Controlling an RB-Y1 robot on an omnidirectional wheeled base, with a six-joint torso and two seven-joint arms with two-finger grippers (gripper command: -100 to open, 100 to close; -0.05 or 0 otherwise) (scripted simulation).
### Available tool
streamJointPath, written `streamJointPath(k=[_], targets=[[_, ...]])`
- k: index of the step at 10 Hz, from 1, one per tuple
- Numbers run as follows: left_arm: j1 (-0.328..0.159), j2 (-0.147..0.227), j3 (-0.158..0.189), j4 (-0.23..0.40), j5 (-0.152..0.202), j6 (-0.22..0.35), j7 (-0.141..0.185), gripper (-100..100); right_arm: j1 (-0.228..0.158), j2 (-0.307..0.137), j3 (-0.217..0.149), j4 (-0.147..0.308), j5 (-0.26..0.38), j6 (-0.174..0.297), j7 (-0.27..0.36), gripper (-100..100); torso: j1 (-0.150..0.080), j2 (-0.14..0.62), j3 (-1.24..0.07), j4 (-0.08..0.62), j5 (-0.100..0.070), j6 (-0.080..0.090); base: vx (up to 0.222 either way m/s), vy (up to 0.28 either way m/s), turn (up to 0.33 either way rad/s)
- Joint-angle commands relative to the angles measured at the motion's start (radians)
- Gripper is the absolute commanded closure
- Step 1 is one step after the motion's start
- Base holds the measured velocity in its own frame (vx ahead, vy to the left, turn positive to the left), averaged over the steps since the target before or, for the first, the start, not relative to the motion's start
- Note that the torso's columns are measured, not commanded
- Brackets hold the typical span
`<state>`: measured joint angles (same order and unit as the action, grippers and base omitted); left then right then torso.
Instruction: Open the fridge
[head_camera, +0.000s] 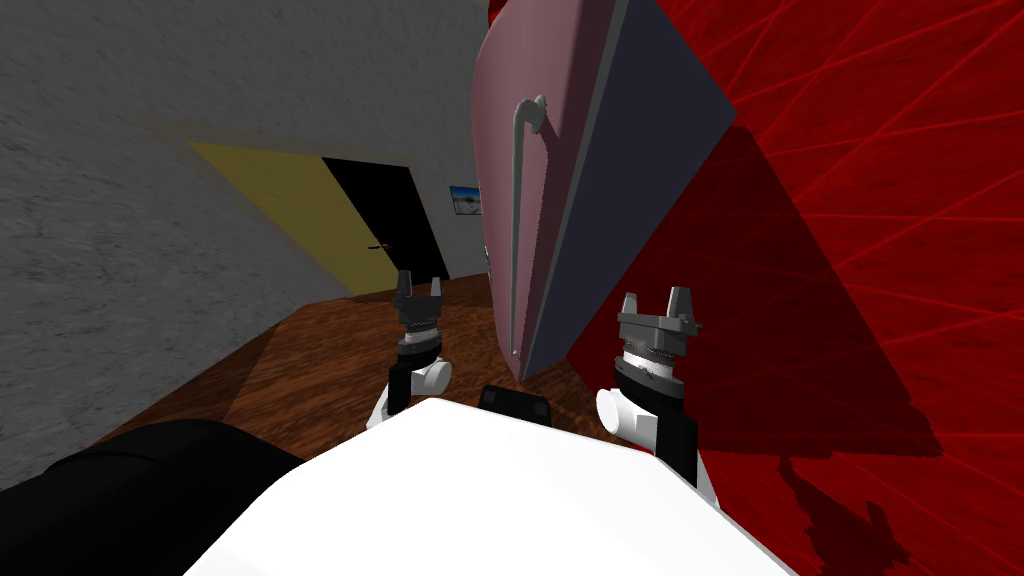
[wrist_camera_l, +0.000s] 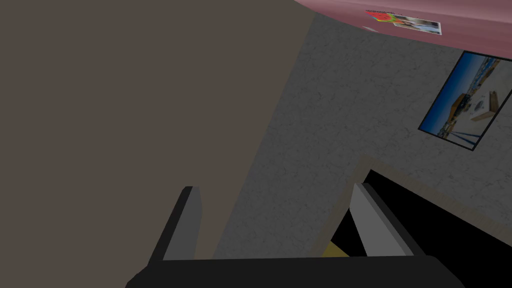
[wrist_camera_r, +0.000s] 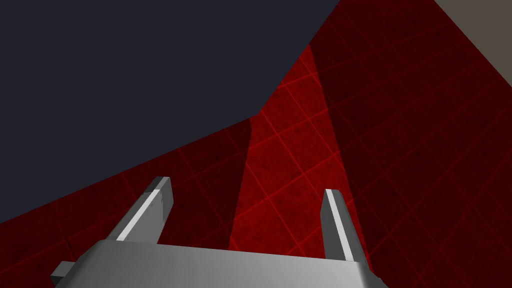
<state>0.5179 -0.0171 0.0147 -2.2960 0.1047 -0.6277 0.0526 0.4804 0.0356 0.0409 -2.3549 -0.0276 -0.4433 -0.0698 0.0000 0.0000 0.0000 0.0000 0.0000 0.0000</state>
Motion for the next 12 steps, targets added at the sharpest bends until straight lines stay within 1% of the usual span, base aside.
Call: streamJointPath(k=[1, 3, 9, 10, 11, 12], targets=[[0.000, 0.000, 0.000, 0.000, 0.000, 0.000, 0.000, 0, 0.000, 0.000, 0.000, 0.000, 0.000, 0.000, 0.000, 0, 0.000, 0.040, -0.082, 0.041, 0.000, 0.000, 0.000, 0.000, 0.000], [0.000, 0.000, 0.000, 0.000, 0.000, 0.000, 0.000, 0, 0.000, 0.000, 0.000, 0.000, 0.000, 0.000, 0.000, 0, 0.000, 0.175, -0.351, 0.176, 0.000, 0.000, 0.000, 0.000, 0.000], [0.000, 0.000, 0.000, 0.000, 0.000, 0.000, 0.000, 0, 0.000, 0.000, 0.000, 0.000, 0.000, 0.000, 0.000, 0, 0.000, 0.618, -1.234, 0.617, 0.000, 0.000, 0.000, 0.000, 0.000], [0.000, 0.000, 0.000, 0.000, 0.000, 0.000, 0.000, 0, -0.007, -0.046, -0.005, 0.007, -0.019, 0.008, -0.006, -100, 0.000, 0.691, -1.382, 0.691, 0.000, 0.000, 0.000, 0.000, 0.000], [0.000, 0.000, 0.000, 0.000, 0.000, 0.000, 0.000, 0, -0.014, -0.076, -0.011, 0.014, -0.039, 0.017, -0.012, -100, 0.000, 0.725, -1.451, 0.724, 0.000, 0.000, 0.000, 0.000, 0.000], [0.000, 0.000, 0.000, 0.000, 0.000, 0.000, 0.000, 0, -0.023, -0.106, -0.018, 0.023, -0.064, 0.029, -0.021, -100, 0.000, 0.735, -1.470, 0.734, 0.000, 0.000, -0.010, 0.007, 0.011]])
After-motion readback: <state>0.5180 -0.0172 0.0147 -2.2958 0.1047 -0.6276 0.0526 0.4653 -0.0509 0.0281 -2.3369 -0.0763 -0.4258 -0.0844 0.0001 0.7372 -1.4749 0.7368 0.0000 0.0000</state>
